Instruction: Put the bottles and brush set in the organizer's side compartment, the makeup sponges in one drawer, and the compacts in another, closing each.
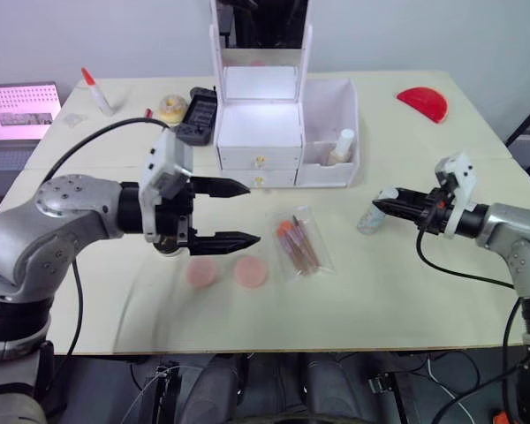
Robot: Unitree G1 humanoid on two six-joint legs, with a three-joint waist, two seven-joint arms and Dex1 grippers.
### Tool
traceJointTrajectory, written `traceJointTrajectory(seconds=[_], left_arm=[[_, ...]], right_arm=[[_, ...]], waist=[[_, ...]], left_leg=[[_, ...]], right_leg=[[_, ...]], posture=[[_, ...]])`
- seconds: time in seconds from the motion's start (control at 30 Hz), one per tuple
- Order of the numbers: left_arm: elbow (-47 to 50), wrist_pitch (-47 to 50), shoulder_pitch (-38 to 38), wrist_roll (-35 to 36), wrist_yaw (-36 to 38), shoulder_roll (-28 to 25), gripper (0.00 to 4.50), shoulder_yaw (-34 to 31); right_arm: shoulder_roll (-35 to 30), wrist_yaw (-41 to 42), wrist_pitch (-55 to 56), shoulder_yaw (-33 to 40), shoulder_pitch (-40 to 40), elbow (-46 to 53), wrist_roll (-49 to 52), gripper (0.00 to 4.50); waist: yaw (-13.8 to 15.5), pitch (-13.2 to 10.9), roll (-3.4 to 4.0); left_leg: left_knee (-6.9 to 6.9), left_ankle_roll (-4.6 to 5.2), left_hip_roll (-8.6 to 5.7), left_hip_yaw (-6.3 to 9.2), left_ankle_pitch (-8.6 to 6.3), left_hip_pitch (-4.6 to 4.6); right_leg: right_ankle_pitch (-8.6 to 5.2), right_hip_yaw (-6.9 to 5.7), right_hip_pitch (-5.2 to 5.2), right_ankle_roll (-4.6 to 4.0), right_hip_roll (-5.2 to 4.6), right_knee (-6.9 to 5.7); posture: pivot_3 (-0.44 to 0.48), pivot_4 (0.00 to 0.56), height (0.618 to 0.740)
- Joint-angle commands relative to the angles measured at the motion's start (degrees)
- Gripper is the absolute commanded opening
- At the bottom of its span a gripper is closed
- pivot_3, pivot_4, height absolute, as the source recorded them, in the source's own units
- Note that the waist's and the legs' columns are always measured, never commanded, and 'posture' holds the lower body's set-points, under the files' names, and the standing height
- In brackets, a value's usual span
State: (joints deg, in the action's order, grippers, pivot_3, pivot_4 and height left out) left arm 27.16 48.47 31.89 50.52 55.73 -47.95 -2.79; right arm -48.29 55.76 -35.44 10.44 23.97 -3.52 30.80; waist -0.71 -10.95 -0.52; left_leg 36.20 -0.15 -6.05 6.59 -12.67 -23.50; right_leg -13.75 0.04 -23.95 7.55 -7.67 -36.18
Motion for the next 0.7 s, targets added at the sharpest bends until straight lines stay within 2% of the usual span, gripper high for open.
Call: traceJointTrajectory(seconds=[0.03, 0.17, 0.27, 0.37, 0.53, 0.7], left_arm=[[0.0, -1.1, 0.0, -0.7, -0.1, -0.3, 4.5, -1.2], [-1.7, -1.8, 0.0, -1.9, -0.3, -0.6, 4.5, -2.1], [-3.1, -2.6, 0.6, -3.0, -0.1, -0.8, 4.5, -2.5], [-4.1, -2.8, 1.4, -3.2, 0.0, -0.6, 4.5, -2.8], [-4.7, -2.9, 2.5, -3.2, -0.2, -0.2, 4.5, -2.8], [-5.0, -2.3, 5.0, -2.8, -0.8, 0.2, 4.5, -2.8]], right_arm=[[-1.1, -0.5, -2.0, 3.2, 6.1, 4.0, 3.3, 1.06], [-0.7, -1.1, -5.7, 1.3, 15.5, 4.1, 4.6, 1.06], [2.7, -4.3, -7.7, -2.2, 26.7, -2.7, 2.0, 1.06], [6.2, -5.0, -7.1, -5.1, 34.5, -9.5, -0.7, 1.06], [10.5, -3.9, -2.3, -10.5, 41.4, -19.1, -6.8, 1.06], [13.7, -3.7, 4.3, -13.9, 45.0, -28.9, -13.0, 1.06]], waist=[[-0.1, 0.0, 0.01], [-0.1, 0.0, 0.02], [-0.3, 0.0, 0.01], [-0.2, 0.0, -0.04], [0.0, 0.0, -0.05], [-0.2, 0.0, -0.05]], left_leg=[[-0.01, -0.01, 0.0, -0.01, 0.0, 0.0], [-0.03, -0.06, 0.04, 0.0, 0.04, 0.0], [-0.04, -0.07, 0.04, -0.02, 0.04, 0.0], [-0.05, -0.09, 0.04, 0.0, 0.06, 0.0], [-0.11, -0.1, -0.01, 0.03, 0.06, -0.07], [-0.11, -0.26, -0.02, 0.01, 0.16, -0.29]], right_leg=[[0.01, 0.01, -0.01, -0.01, 0.0, 0.0], [0.04, 0.02, -0.06, -0.05, 0.05, -0.02], [0.05, 0.02, -0.06, -0.05, 0.04, -0.02], [0.08, 0.02, -0.07, -0.08, 0.05, 0.0], [0.22, 0.01, -0.13, 0.16, 0.03, 0.01], [0.3, 0.02, -0.41, 0.17, 0.04, -0.02]], posture=[[0.0, 0.15, 0.738], [0.0, 0.15, 0.738], [0.0, 0.15, 0.738], [0.0, 0.15, 0.738], [0.0, 0.15, 0.738], [0.0, 0.15, 0.738]])
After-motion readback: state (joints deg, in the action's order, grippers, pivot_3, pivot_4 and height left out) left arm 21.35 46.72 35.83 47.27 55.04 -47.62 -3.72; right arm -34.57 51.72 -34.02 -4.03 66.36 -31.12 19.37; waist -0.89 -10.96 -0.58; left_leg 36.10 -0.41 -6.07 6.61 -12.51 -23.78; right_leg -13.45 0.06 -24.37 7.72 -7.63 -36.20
